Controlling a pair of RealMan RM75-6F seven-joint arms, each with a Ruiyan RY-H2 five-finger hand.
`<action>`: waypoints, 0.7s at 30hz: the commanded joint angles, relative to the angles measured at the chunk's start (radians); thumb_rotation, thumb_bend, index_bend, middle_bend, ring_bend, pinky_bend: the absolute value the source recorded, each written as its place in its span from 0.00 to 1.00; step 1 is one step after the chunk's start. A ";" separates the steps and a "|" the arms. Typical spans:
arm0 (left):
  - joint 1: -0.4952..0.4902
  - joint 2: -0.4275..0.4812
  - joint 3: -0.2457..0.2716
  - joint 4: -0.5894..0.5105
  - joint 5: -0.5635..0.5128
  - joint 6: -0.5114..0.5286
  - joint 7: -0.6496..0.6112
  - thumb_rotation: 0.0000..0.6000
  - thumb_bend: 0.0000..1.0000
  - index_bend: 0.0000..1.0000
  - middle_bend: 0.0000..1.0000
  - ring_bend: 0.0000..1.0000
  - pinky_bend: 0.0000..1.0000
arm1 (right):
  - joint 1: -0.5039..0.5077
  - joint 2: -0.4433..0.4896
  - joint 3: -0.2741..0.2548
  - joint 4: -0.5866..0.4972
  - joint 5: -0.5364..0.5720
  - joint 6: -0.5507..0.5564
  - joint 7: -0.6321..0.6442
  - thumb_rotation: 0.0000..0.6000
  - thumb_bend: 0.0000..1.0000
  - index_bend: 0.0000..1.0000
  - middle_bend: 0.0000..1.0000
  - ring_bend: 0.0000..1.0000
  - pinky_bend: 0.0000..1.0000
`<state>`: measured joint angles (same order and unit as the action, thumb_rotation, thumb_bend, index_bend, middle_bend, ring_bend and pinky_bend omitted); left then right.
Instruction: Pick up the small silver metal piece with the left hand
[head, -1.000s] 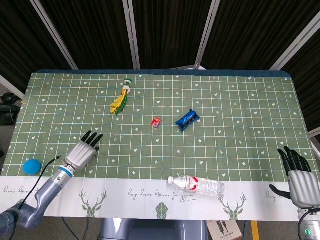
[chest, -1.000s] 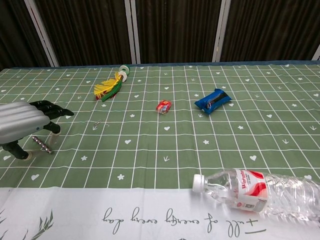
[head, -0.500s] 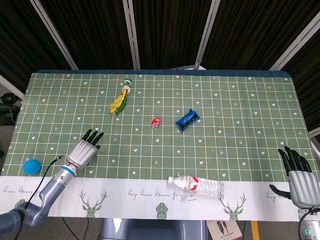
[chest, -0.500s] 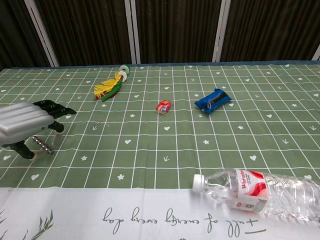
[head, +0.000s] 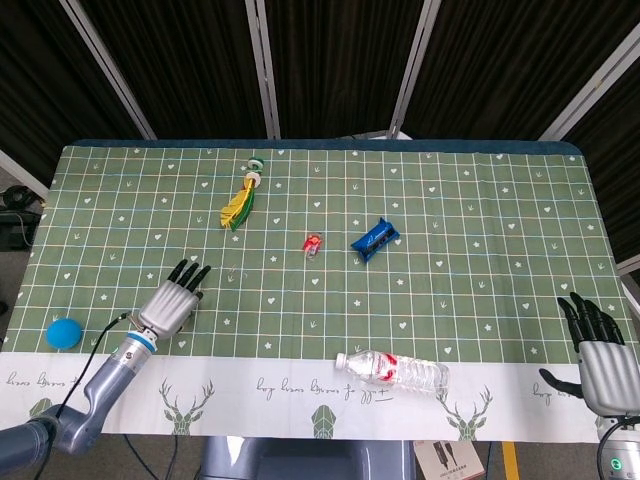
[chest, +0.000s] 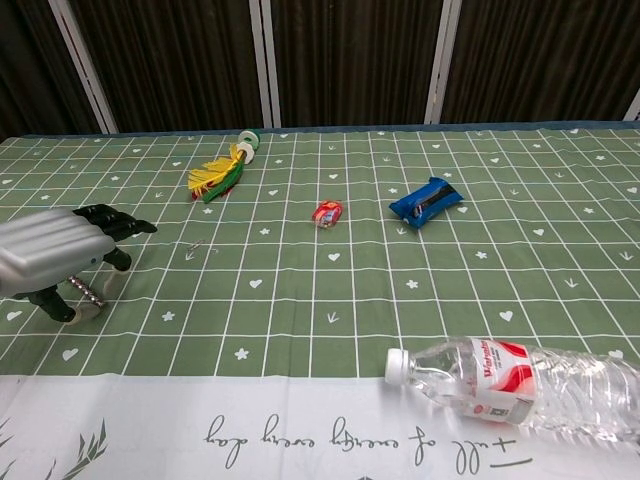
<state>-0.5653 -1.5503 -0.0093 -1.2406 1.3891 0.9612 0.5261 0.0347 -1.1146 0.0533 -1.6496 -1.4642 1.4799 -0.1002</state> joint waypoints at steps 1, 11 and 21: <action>-0.003 -0.004 -0.002 0.002 -0.010 -0.006 0.013 1.00 0.26 0.51 0.00 0.00 0.00 | 0.000 0.001 0.000 -0.001 0.001 -0.001 0.000 1.00 0.06 0.07 0.00 0.00 0.12; -0.007 -0.006 -0.001 -0.010 -0.035 -0.014 0.035 1.00 0.28 0.52 0.00 0.00 0.00 | -0.001 0.002 -0.001 -0.004 0.002 -0.002 0.000 1.00 0.06 0.07 0.00 0.00 0.12; -0.010 0.005 0.005 -0.028 -0.055 -0.023 0.052 1.00 0.36 0.57 0.00 0.00 0.00 | -0.001 0.004 -0.001 -0.006 0.003 -0.003 0.003 1.00 0.06 0.07 0.00 0.00 0.12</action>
<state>-0.5748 -1.5458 -0.0047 -1.2677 1.3352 0.9386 0.5770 0.0337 -1.1110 0.0526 -1.6559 -1.4614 1.4768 -0.0976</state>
